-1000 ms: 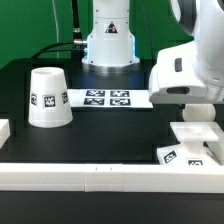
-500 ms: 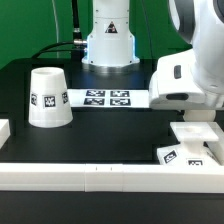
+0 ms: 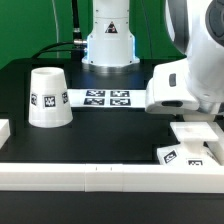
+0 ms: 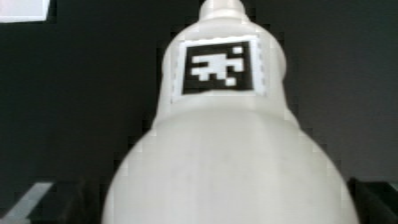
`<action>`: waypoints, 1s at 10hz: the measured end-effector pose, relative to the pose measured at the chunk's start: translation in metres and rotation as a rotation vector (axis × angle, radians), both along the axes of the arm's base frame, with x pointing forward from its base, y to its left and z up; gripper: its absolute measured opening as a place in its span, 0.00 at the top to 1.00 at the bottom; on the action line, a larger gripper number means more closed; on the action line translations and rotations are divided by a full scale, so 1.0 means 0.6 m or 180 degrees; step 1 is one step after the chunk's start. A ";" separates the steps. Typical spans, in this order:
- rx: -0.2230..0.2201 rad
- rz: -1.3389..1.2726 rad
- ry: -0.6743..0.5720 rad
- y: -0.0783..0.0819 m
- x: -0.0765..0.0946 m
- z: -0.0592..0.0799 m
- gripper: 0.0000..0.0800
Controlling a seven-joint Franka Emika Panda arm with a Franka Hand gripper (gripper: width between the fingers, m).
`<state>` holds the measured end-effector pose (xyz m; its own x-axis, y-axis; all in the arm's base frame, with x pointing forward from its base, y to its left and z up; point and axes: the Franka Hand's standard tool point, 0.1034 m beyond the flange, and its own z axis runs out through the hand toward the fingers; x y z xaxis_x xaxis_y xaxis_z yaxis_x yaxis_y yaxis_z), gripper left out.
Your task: Assemble lamp
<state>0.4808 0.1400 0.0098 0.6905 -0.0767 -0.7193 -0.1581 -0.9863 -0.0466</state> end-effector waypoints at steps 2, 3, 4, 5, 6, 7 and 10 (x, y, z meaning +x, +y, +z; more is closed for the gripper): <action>-0.0011 0.0002 0.0050 -0.001 -0.014 -0.007 0.13; -0.0011 0.0004 0.0053 -0.001 -0.015 -0.007 0.13; -0.0011 0.0003 0.0053 -0.001 -0.015 -0.007 0.26; -0.0011 0.0002 0.0052 -0.001 -0.015 -0.007 0.28; -0.0011 0.0002 0.0052 -0.001 -0.015 -0.007 0.28; -0.0011 0.0003 0.0052 -0.001 -0.015 -0.007 0.28; 0.0020 0.0038 0.0034 -0.002 -0.012 -0.004 0.28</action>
Offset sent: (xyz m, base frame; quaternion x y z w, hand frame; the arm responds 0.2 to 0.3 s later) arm -0.0002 0.0000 -0.0003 0.0023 -0.0024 0.0030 1.0000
